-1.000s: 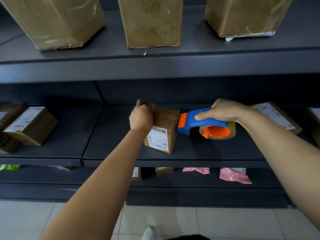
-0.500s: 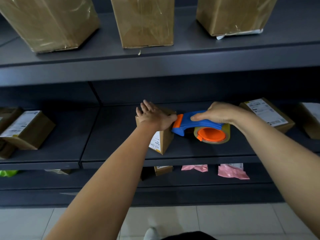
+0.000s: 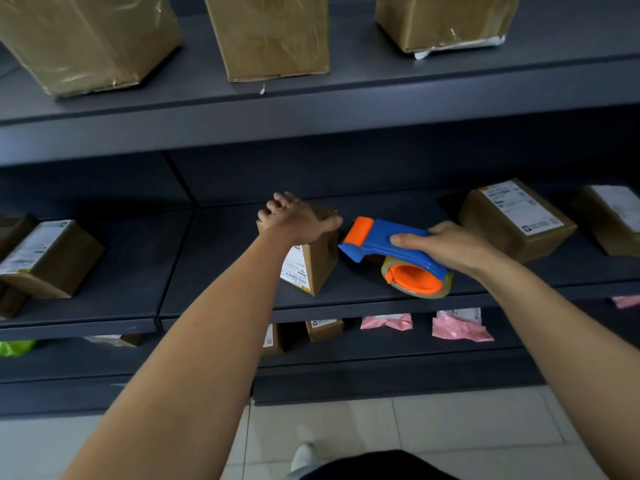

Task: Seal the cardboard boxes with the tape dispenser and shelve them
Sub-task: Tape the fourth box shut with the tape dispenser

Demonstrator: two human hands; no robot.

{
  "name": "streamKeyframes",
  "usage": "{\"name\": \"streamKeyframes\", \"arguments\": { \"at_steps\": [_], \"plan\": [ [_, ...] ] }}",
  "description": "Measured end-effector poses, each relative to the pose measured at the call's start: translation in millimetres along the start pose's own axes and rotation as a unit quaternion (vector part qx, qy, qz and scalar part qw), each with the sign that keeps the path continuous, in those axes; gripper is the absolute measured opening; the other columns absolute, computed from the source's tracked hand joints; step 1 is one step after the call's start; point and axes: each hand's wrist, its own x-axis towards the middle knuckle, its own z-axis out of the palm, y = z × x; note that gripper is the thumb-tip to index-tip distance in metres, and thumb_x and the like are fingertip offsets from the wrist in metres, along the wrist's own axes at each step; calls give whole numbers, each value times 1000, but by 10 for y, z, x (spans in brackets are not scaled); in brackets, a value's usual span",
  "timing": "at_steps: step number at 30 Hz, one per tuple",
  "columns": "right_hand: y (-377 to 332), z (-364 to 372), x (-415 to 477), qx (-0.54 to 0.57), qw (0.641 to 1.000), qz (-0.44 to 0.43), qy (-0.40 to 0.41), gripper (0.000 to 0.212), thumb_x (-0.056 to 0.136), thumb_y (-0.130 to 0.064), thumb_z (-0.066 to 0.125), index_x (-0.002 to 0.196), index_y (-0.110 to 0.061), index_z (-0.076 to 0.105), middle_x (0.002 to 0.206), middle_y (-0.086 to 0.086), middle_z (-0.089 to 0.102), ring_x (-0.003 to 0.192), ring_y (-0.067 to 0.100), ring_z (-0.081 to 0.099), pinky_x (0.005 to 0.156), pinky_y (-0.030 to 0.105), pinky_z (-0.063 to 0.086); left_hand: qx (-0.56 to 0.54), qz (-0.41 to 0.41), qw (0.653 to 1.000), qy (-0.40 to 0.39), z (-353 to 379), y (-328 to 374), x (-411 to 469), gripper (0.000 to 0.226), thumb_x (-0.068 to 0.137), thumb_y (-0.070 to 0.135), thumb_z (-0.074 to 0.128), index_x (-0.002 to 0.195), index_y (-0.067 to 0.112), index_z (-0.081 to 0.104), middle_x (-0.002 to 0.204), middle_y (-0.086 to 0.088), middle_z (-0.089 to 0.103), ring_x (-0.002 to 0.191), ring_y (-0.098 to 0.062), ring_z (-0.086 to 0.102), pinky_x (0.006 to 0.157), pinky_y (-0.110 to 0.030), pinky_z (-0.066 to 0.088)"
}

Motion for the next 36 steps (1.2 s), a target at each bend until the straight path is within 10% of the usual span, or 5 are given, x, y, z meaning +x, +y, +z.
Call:
{"name": "streamKeyframes", "arguments": {
  "at_steps": [16, 25, 28, 31, 36],
  "plan": [
    [54, 432, 100, 31, 999, 27, -8, 47, 73, -59, 70, 67, -14, 61, 65, 2, 62, 58, 15, 58, 53, 26, 39, -10, 28, 999, 28, 154, -82, -66, 104, 88, 73, 26, 149, -2, -9, 157, -22, -14, 146, -34, -12, 118, -46, -1],
    [-159, 287, 207, 21, 999, 15, -20, 45, 78, -55, 68, 67, -13, 61, 62, 2, 58, 54, 13, 54, 50, 25, 36, -182, -13, 981, 66, -53, -189, 112, 73, 71, 73, 55, 111, 14, 64, 120, -9, 59, 117, -31, 51, 99, -41, 40],
    [-341, 227, 221, 5, 1000, -7, -25, 44, 78, -56, 67, 69, -14, 61, 63, 0, 59, 55, 13, 54, 50, 25, 35, -401, 31, 916, -12, -132, -512, 180, 45, 77, 55, 69, 87, 11, 69, 84, -1, 68, 77, -15, 64, 68, -24, 50],
    [-523, 330, 297, -12, 999, -26, -29, 47, 75, -60, 68, 70, -14, 61, 67, 1, 61, 59, 14, 57, 52, 26, 38, -517, 25, 854, -56, -76, -817, 273, 31, 83, 37, 72, 100, 12, 67, 96, -7, 71, 84, -20, 67, 76, -32, 55],
    [-879, 556, 433, -59, 997, -36, -31, 51, 71, -65, 68, 72, -15, 56, 71, 1, 58, 61, 14, 55, 52, 28, 34, -414, -21, 909, 41, 236, -923, 408, 32, 96, 33, 55, 105, 6, 69, 98, -11, 66, 89, -19, 59, 78, -30, 43]
  ]
}}
